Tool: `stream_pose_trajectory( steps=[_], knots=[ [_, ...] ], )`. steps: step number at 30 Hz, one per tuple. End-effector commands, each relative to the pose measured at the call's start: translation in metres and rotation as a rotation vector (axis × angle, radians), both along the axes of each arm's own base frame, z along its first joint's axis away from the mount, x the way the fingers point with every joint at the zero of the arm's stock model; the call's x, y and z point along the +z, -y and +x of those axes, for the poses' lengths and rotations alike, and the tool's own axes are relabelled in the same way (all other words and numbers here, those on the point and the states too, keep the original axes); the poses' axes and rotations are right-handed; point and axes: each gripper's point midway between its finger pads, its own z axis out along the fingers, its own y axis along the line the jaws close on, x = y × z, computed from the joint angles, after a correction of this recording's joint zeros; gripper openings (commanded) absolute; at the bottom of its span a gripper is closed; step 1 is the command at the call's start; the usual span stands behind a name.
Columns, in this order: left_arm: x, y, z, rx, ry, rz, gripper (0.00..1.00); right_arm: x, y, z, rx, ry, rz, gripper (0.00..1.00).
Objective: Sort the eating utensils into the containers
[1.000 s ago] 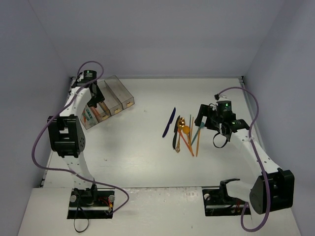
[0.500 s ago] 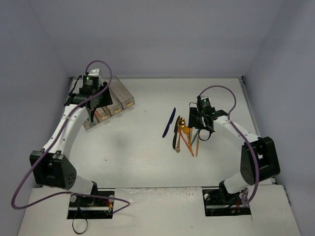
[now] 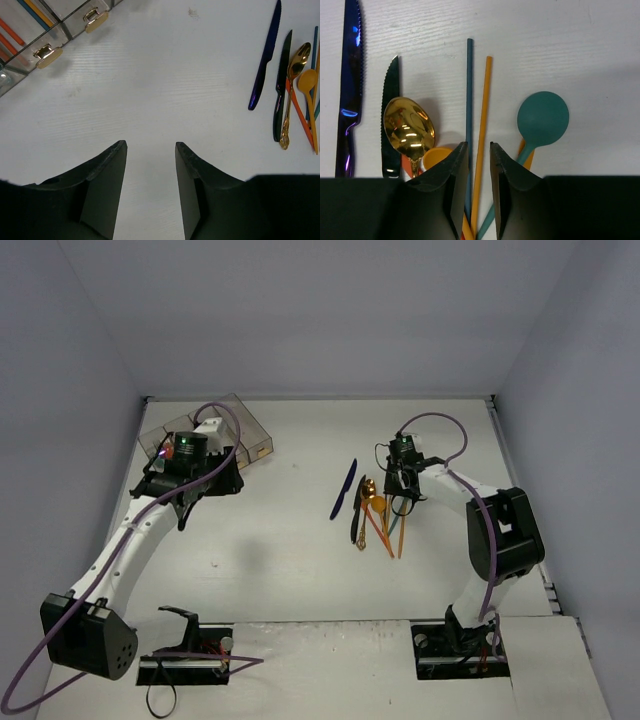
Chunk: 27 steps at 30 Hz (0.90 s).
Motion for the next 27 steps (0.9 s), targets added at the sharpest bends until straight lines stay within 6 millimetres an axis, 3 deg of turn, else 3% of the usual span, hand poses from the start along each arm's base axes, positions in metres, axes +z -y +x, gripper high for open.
stream_pose_trajectory(
  steps=[1, 7, 9, 16, 27],
  knots=[
    [0.031, 0.005, 0.007, -0.021, 0.121, -0.033, 0.41, 0.011, 0.004, 0.026, -0.077, 0.086, -0.005, 0.18],
    [0.030, 0.005, 0.005, -0.020, 0.121, -0.036, 0.41, -0.006, 0.010, 0.018, -0.096, 0.050, -0.030, 0.15],
    [0.028, 0.005, 0.005, -0.020, 0.118, -0.036, 0.49, -0.010, 0.009, 0.015, -0.091, 0.038, -0.036, 0.14],
    [0.028, 0.008, 0.005, -0.025, 0.118, -0.042, 0.58, -0.021, 0.006, 0.006, -0.073, 0.003, -0.037, 0.13],
    [0.030, 0.016, 0.004, -0.054, 0.140, -0.049, 0.72, -0.024, 0.000, 0.005, -0.051, -0.012, -0.010, 0.22]
  ],
)
